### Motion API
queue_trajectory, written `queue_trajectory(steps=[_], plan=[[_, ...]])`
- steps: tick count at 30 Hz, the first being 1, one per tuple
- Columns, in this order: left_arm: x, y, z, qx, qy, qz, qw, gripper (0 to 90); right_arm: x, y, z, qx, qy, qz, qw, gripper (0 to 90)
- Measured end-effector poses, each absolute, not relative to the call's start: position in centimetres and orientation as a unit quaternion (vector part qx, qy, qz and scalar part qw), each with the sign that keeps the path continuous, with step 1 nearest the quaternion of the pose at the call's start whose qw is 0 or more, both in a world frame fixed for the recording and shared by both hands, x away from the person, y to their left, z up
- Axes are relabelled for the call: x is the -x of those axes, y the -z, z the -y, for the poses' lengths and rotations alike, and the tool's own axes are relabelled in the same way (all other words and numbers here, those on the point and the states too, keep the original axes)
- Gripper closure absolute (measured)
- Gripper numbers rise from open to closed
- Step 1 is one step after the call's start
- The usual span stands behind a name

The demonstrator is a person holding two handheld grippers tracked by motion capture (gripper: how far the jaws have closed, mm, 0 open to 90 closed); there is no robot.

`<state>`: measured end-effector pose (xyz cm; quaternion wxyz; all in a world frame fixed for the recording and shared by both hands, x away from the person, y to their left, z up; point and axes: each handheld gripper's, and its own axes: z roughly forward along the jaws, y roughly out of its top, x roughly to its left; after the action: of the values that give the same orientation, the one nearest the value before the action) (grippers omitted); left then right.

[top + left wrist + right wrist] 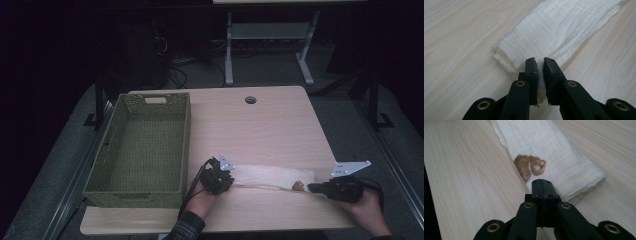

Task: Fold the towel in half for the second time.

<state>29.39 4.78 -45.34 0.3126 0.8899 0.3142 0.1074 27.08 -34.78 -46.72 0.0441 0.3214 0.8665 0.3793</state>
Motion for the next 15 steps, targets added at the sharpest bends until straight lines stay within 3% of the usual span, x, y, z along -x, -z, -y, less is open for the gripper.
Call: queue_trajectory(steps=[15], plan=[[-29.6,44.0,-5.2,-0.872,-0.106,-0.308,0.366,58.7,-29.1,46.6,34.6,-0.333,-0.363,-0.866,0.081,89.8]])
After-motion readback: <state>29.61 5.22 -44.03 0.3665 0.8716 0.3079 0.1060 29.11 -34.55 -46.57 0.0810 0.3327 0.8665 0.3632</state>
